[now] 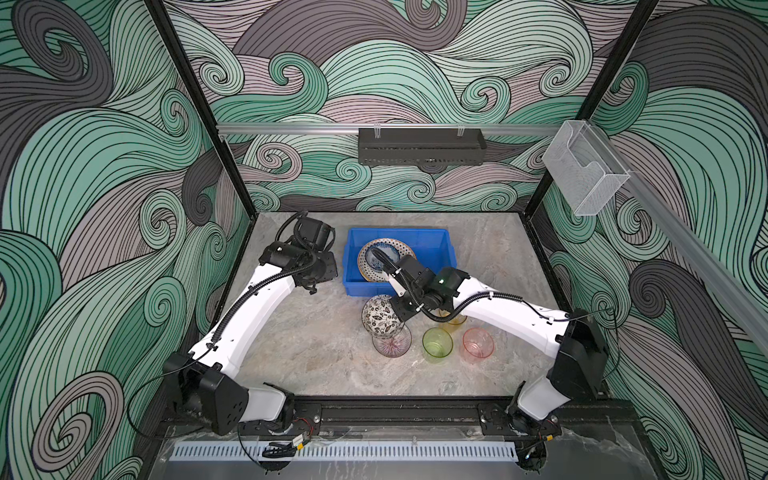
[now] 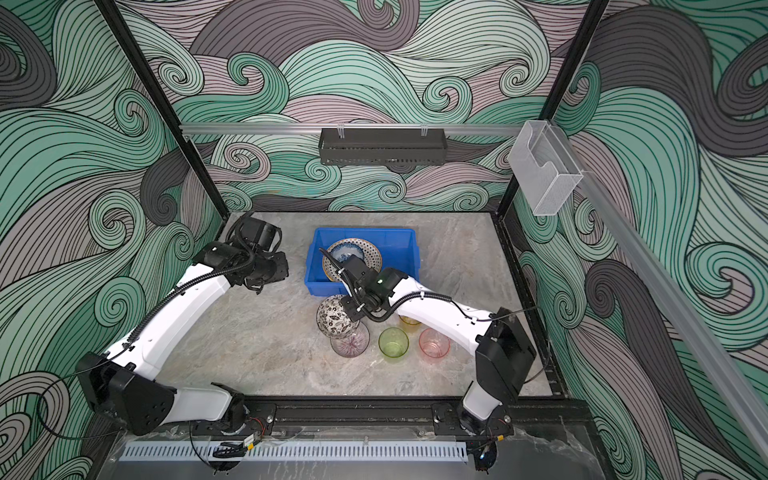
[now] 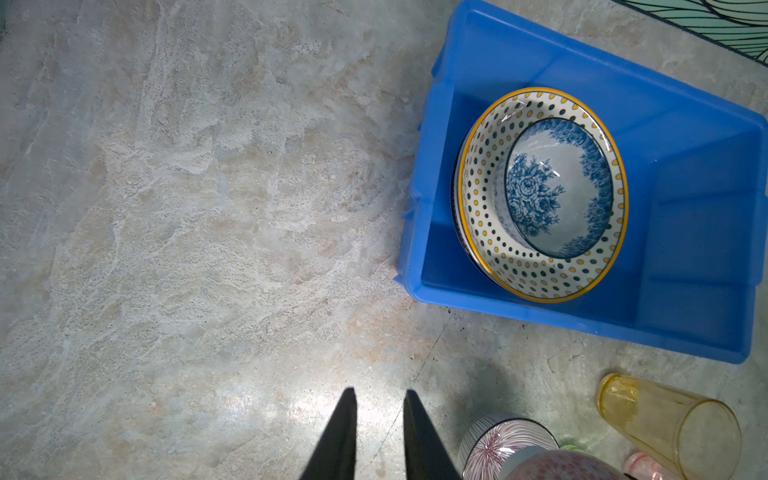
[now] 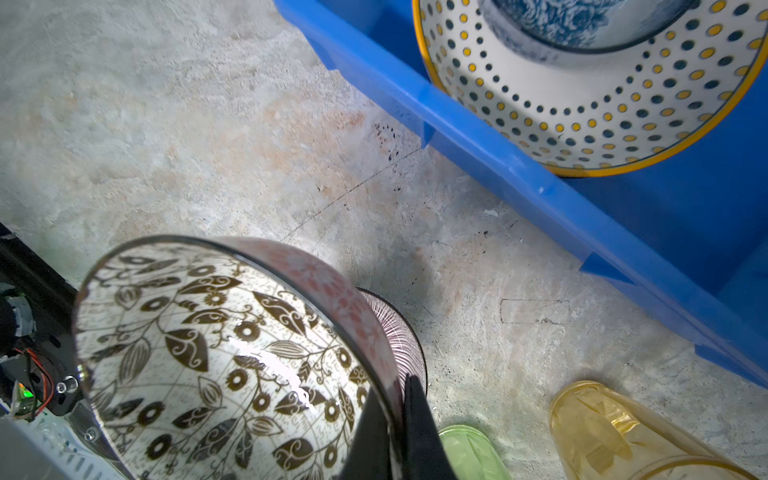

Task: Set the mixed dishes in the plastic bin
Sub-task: 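Lift the leaf bowl with the right gripper and carry it over the bin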

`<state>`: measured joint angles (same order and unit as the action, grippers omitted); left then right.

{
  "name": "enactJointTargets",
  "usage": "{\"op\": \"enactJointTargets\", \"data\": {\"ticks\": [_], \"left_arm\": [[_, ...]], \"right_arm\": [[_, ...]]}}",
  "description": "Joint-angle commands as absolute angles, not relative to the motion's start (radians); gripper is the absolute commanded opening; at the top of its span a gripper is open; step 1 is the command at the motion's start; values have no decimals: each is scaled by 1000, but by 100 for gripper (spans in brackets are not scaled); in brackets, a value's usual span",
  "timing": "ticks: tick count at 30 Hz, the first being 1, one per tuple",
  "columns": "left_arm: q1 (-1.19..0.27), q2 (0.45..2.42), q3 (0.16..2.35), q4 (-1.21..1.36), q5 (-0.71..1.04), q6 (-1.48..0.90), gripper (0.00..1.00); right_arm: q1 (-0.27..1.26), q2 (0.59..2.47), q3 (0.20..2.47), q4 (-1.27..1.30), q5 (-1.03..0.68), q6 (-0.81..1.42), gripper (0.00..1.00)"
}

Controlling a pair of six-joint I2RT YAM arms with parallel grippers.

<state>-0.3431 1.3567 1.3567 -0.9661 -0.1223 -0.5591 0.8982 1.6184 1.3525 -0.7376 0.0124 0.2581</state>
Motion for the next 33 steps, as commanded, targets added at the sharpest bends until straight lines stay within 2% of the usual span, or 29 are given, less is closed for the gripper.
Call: {"op": "enactJointTargets", "data": {"ticks": [1, 18, 33], "left_arm": [[-329, 1339, 1359, -948, -124, -571, 24], [-293, 1414, 1385, -911, -76, -555, 24], [-273, 1474, 1420, -904, -74, -523, 24]], "right_arm": [[864, 1579, 1396, -713, -28, 283, 0], [663, 1615, 1480, -663, -113, 293, 0], [567, 1817, 1684, -652, -181, 289, 0]]}}
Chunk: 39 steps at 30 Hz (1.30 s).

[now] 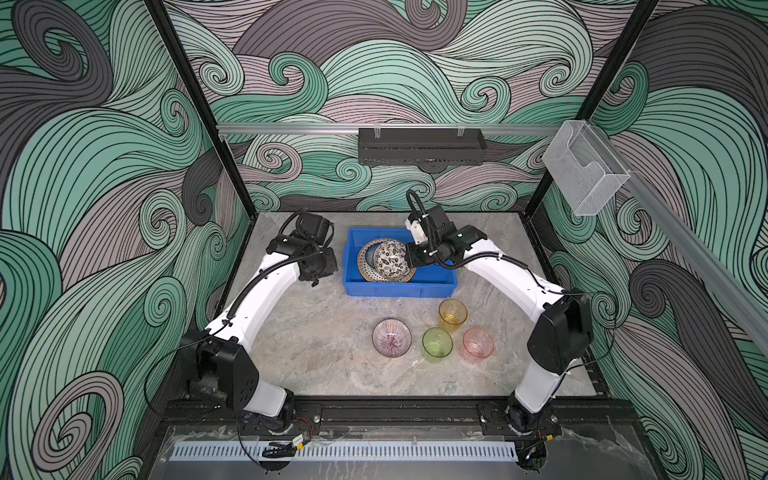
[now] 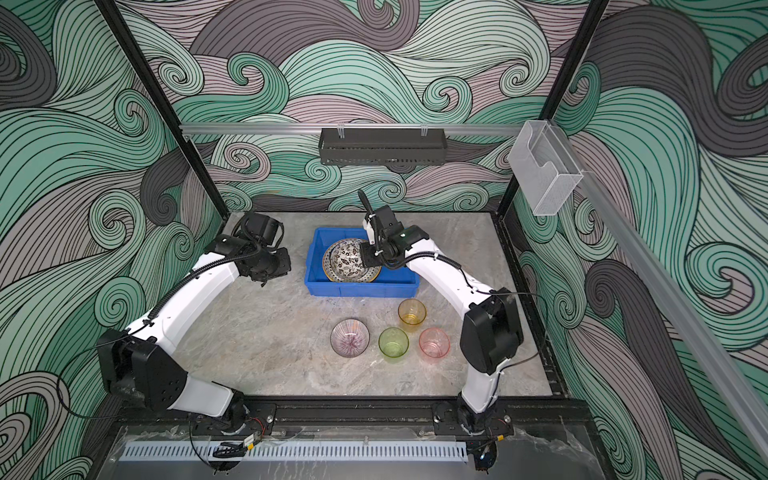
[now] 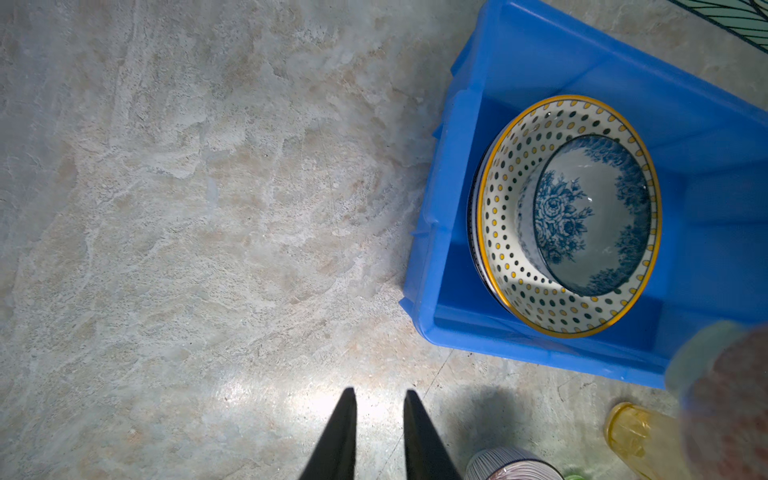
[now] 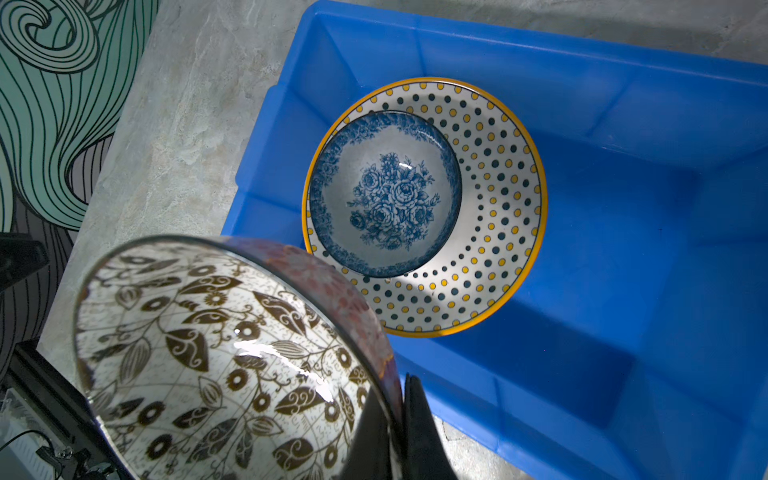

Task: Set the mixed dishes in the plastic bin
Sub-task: 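Lift the leaf bowl with the right gripper and carry it over the bin, then lower the brown leaf bowl onto the blue floral bowl with the right gripper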

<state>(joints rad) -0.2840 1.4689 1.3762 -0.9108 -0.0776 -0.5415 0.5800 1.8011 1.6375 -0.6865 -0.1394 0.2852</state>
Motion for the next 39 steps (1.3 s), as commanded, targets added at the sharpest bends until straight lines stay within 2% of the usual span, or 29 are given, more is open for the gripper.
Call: {"op": "enactJointTargets", "data": {"ticks": [1, 18, 39], "left_arm": [[-273, 1475, 1423, -905, -72, -522, 24], [-265, 1505, 1440, -888, -49, -485, 24], [-249, 1537, 1452, -885, -23, -469, 24]], "right_arm": [[563, 1833, 1695, -651, -184, 293, 0], [501, 2020, 1856, -671, -205, 328, 0], [500, 2168, 1999, -753, -186, 317, 0]]}}
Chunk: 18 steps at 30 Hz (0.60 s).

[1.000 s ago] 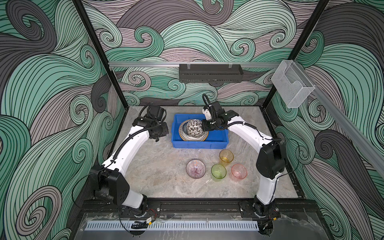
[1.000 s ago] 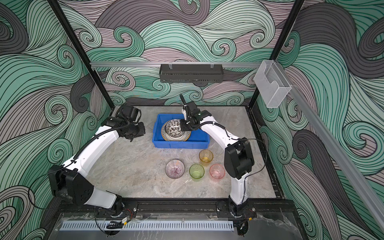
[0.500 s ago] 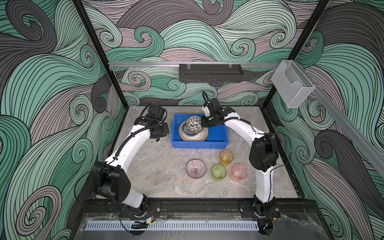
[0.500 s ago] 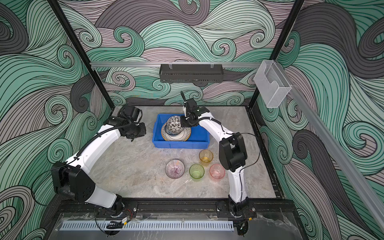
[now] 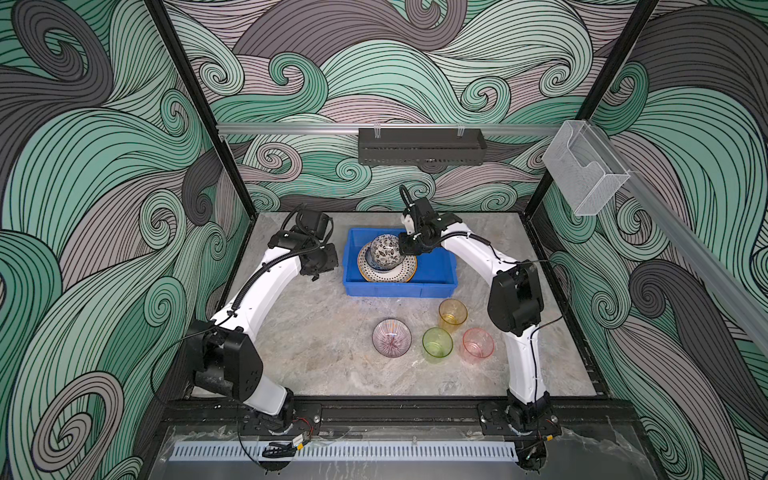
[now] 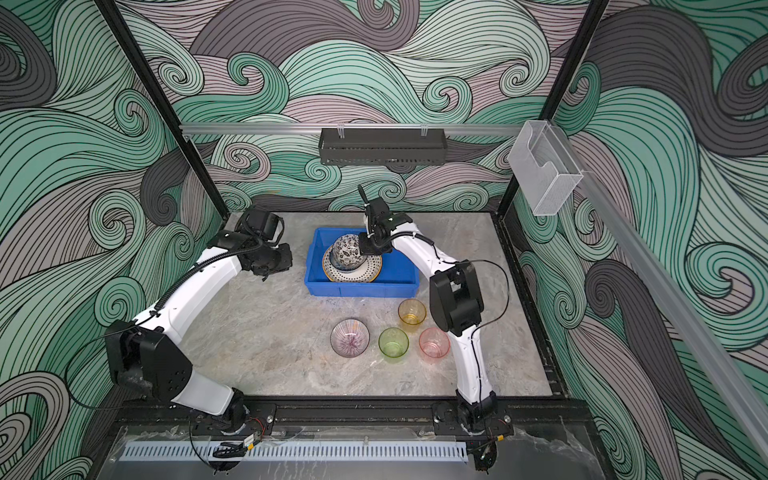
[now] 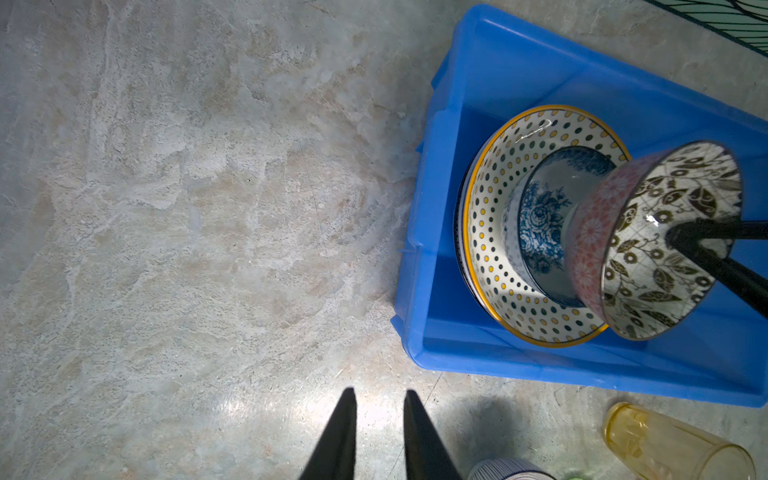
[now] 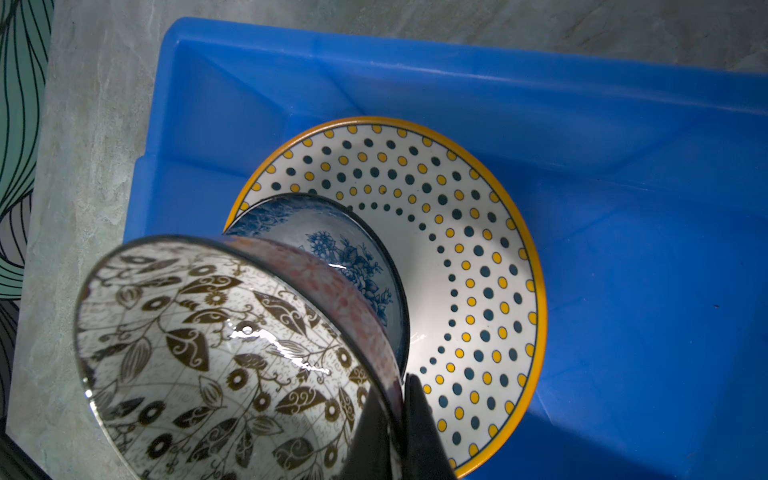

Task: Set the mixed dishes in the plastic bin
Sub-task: 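Lower the brown leaf bowl onto the blue floral bowl with the right gripper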

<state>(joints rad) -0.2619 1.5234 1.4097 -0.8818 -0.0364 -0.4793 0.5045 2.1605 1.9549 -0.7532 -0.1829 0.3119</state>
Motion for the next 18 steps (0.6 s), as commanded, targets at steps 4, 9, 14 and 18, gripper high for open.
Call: {"op": "enactJointTargets", "data": {"ticks": [4, 9, 14, 18], "left_arm": [[-247, 1536, 1454, -885, -14, -469, 24], [-245, 1534, 1454, -890, -11, -467, 24], [-242, 1534, 1452, -894, -11, -466, 24], [-241, 1532, 1451, -893, -7, -466, 24]], "right_arm": [[498, 2189, 2022, -766, -184, 322, 0], [500, 2213, 2044, -776, -191, 331, 0], [499, 2236, 2070, -789, -191, 334, 0], [499, 2247, 2079, -795, -189, 335, 0]]}}
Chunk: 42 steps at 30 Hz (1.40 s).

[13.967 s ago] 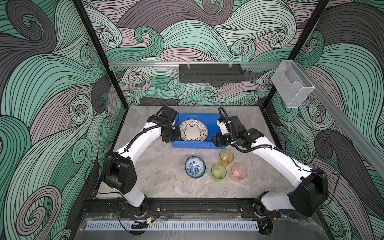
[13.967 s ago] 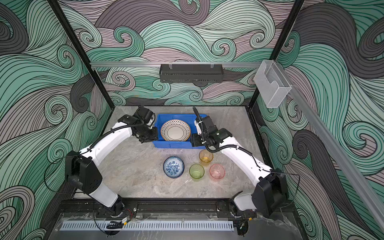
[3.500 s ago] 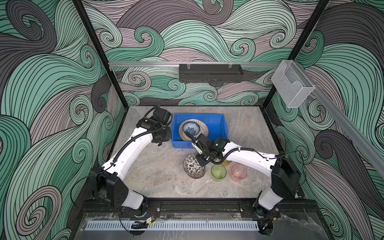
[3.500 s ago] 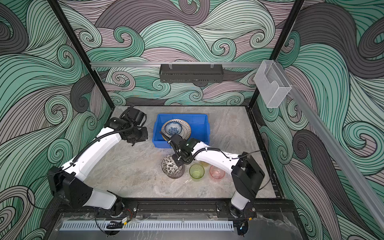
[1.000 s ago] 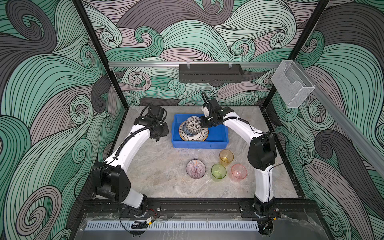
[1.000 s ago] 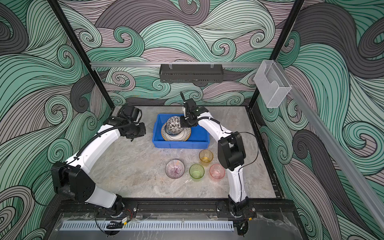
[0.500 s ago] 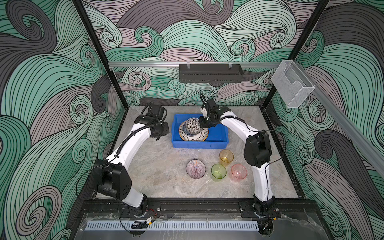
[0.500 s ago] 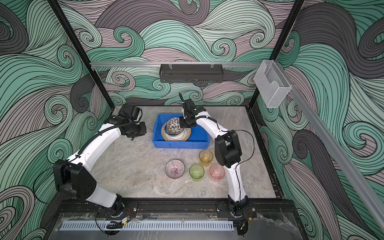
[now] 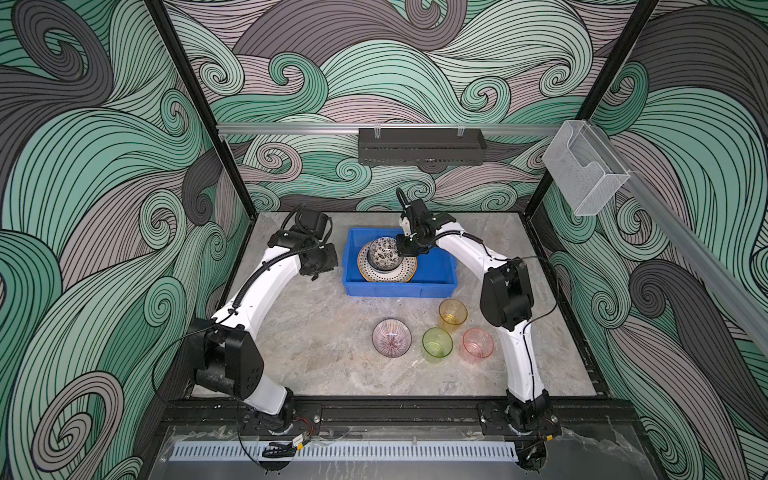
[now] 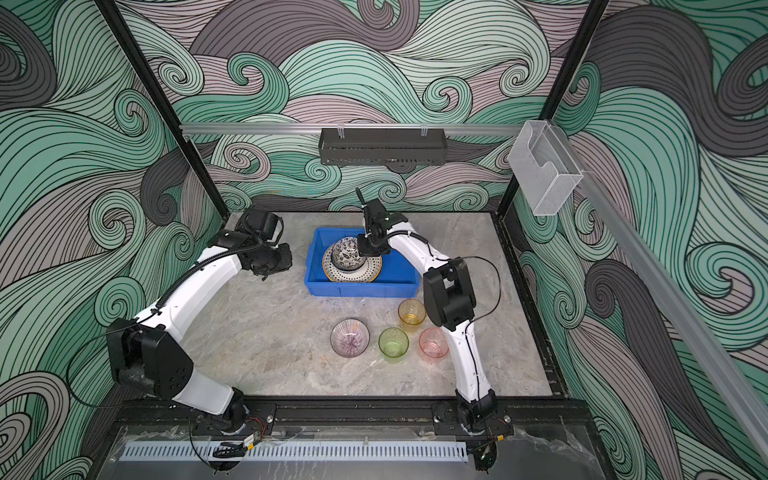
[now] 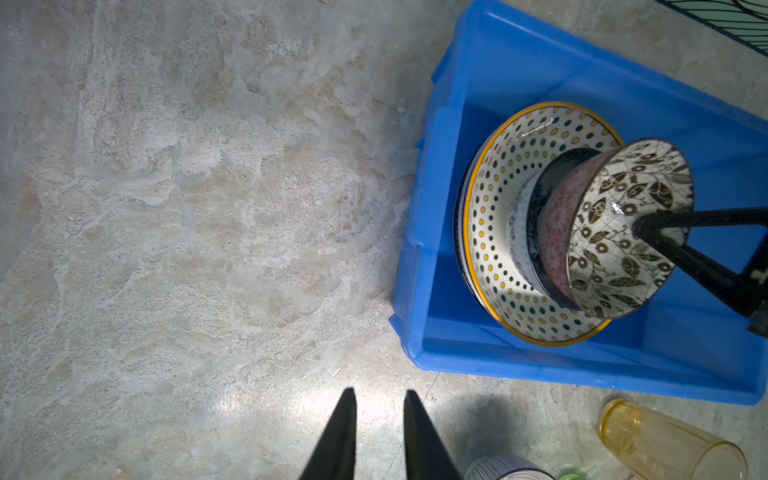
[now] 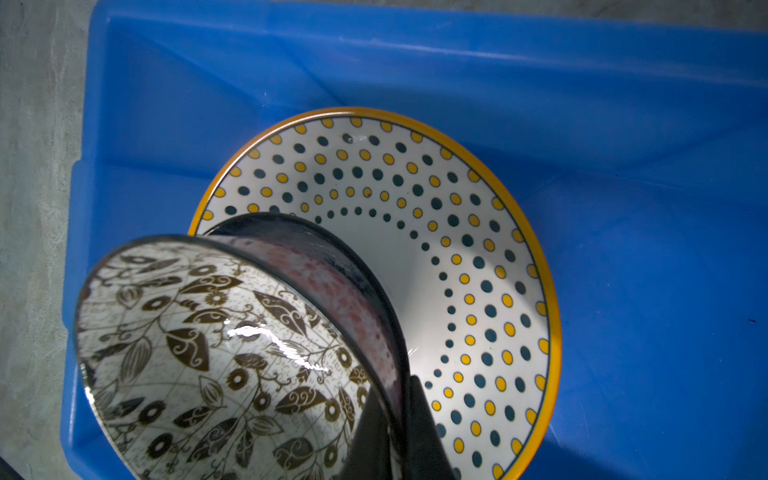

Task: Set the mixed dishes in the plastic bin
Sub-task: 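Lower the brown leaf bowl onto the blue floral bowl with the right gripper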

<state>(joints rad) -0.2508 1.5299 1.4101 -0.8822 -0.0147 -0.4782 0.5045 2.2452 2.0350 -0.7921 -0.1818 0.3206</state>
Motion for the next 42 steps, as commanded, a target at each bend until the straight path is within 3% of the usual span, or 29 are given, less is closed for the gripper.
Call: {"op": "enactJointTargets", "data": {"ticks": [1, 14, 42], "left_arm": [[-239, 1533, 1452, -893, -6, -466, 24], [-235, 1533, 1457, -901, -1, -463, 24], [-229, 1536, 1479, -920, 38, -447, 24]], "right_arm": [[499, 2250, 2081, -798, -189, 335, 0], [505, 2287, 2114, -827, -188, 337, 2], [540, 2294, 2179, -905, -125, 300, 17]]}}
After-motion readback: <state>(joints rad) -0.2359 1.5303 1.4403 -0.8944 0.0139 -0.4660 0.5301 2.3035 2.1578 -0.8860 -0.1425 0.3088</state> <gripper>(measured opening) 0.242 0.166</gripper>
